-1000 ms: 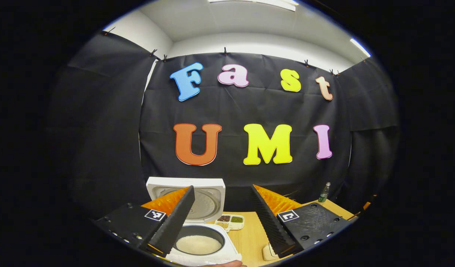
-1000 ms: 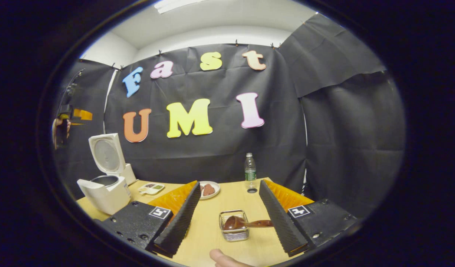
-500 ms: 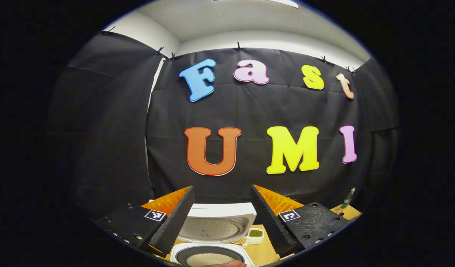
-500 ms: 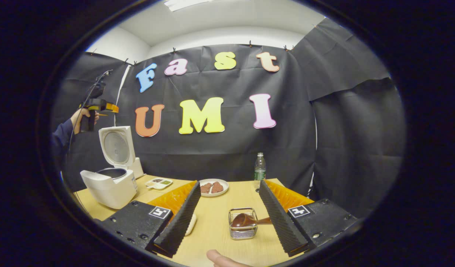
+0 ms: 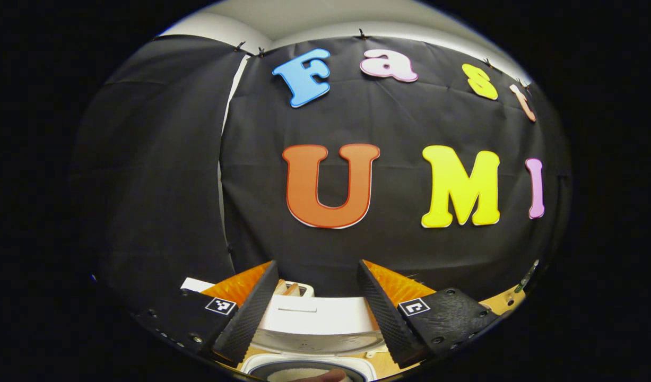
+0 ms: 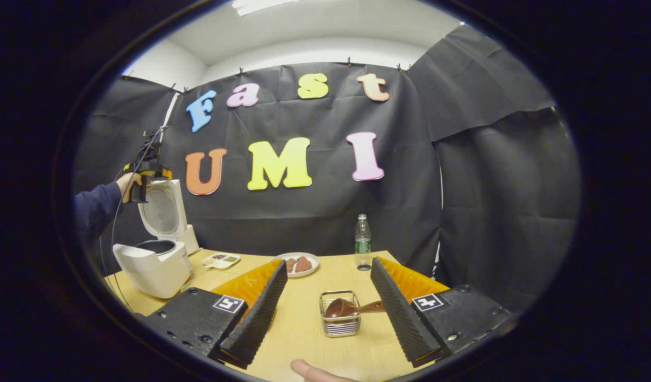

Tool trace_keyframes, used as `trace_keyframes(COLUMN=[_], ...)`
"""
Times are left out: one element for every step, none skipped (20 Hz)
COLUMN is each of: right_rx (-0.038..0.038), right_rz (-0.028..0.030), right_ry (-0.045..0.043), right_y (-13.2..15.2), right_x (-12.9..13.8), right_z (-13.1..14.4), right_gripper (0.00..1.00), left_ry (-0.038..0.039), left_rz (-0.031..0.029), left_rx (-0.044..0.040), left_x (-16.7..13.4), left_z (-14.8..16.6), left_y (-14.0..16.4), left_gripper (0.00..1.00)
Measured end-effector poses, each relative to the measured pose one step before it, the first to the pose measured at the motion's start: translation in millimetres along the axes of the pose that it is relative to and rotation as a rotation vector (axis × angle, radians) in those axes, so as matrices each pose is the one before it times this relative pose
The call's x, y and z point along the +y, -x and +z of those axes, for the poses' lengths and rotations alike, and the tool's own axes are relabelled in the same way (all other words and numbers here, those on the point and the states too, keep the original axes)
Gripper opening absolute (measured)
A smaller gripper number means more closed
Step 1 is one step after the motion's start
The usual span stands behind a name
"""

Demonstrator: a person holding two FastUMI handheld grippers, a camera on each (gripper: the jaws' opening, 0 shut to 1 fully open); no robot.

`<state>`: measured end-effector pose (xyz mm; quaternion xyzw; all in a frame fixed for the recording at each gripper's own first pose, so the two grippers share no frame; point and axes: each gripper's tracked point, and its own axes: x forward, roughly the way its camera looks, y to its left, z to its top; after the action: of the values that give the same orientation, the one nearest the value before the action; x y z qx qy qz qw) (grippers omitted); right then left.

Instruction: Close the left gripper, press the button to open the rice cooker; take a wooden spoon from the chopstick holder with the right hand, scoop a spoonful of rice and pour it into the rice cooker, then put the wooden spoon back into the chopstick holder.

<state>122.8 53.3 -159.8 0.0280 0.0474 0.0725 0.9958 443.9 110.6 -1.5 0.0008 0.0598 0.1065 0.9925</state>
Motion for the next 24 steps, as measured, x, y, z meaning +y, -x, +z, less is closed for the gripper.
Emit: trace_keyframes(right_rx=[0.00661, 0.00342, -0.00014, -0.00304, 0.00024, 0.00352, 0.00469, 0.00220, 0.00185, -0.00039, -0.00109, -0.00173, -0.00189, -0.00369, -0.01296, -0.00776, -0.00854, -0.00282, 0.00214, -0.00112, 0.00429, 0.00846, -0.00321, -0.00656], right_rz=[-0.00301, -0.00267, -0.00142, -0.00012, -0.00369, -0.00454, 0.00066, 0.00298, 0.00236, 0.00197, 0.00211, 0.00322, 0.00178, -0.00635, -0.01178, -0.00924, 0.00208, 0.00808, 0.00740, 0.00158, -0.00028, 0.00311, 0.00490, 0.00506], right_ry=[0.00066, -0.00519, -0.00462, -0.00120, 0.00046, -0.00006, -0.00145, -0.00377, -0.00315, -0.00152, 0.00042, 0.00260, 0.00878, 0.01117, 0.01502, 0.01370, 0.00641, -0.00178, -0.00260, -0.00187, 0.00210, 0.00557, -0.00139, -0.00312], right_y=[0.44, 2.34, 0.85, 0.51, -0.35, 1.12, 2.77, 4.39, 4.36, 4.48, 4.83, 4.91, 4.02, 2.19, 3.84, 3.80, 4.84, 5.06, 3.79, 3.20, 1.50, 3.37, 4.17, 4.81], right_x=[-1.36, -0.83, -0.50, 0.47, -1.26, -1.01, 0.20, 0.73, 1.08, 0.97, 0.36, -0.09, -0.20, -1.67, -4.07, -3.19, 1.05, 1.25, 0.15, -1.56, -1.88, -1.21, 0.44, 1.21], right_z=[-1.80, 0.11, -0.01, 0.88, -1.81, -1.48, -2.58, -1.35, -1.46, -1.17, -1.72, -0.67, -0.59, 1.25, 3.14, 2.38, 1.45, 0.50, -2.17, -1.09, -1.20, -1.92, 0.49, 1.85], right_gripper=[0.96, 0.96, 0.96, 1.00, 1.00, 1.00, 1.00, 1.00, 0.99, 1.00, 1.00, 0.99, 0.99, 0.96, 0.96, 1.00, 0.96, 0.96, 0.99, 0.99, 0.99, 0.99, 1.00, 0.96], left_ry=[0.01941, 0.01505, -0.00587, -0.00095, 0.00038, 0.00309, -0.00522, -0.00484, -0.00259, 0.00112, -0.00005, -0.00234, 0.00478, -0.00069, -0.00423, -0.00097, 0.00203, 0.00087, 0.00474, 0.01638, 0.01307, 0.00211, -0.00258, 0.00037], left_rz=[0.00081, -0.00728, -0.01140, -0.01154, -0.00509, 0.00012, 0.00637, 0.00933, 0.00609, 0.00265, -0.00099, -0.00162, 0.00109, 0.00519, 0.00630, -0.00484, -0.00893, -0.00562, 0.00131, -0.00742, -0.00837, -0.00034, 0.00048, -0.00307], left_rx=[0.02245, 0.00869, 0.00719, 0.01025, 0.00700, 0.01580, 0.00554, 0.00845, 0.01136, 0.00658, 0.00305, -0.00361, -0.00779, -0.00795, -0.00905, 0.00532, 0.01697, 0.02282, 0.02941, 0.00172, 0.01087, 0.01931, 0.01984, 0.01192], left_x=[5.52, 0.07, 1.04, 0.09, -0.04, 0.14, -0.02, 0.34, -0.86, 0.60, 0.13, -0.19, 0.77, 0.50, -0.02, -1.75, -2.75, -2.46, -0.32, -0.98, -1.77, -0.83, 0.08, -0.70], left_z=[-1.19, -0.11, -2.49, -1.25, -0.66, -3.00, -1.73, -1.92, -2.35, -2.60, -3.04, -1.61, -2.61, -2.71, -4.47, -6.19, -9.30, -11.56, -13.90, -8.92, -9.06, -9.84, -12.13, -9.22], left_y=[0.59, 2.98, 1.78, 4.27, 5.00, 5.33, 5.48, 6.00, 6.15, 6.66, 6.59, 6.03, 5.32, 5.75, 2.64, 4.21, 4.14, 2.99, 6.46, 5.91, 5.33, 5.18, 3.69, 3.33], left_gripper=[0.95, 0.96, 0.99, 0.99, 0.99, 0.99, 0.99, 0.99, 0.99, 0.99, 0.99, 0.99, 0.99, 0.99, 0.99, 0.98, 0.99, 0.98, 0.98, 0.98, 0.97, 0.97, 0.98, 0.98])
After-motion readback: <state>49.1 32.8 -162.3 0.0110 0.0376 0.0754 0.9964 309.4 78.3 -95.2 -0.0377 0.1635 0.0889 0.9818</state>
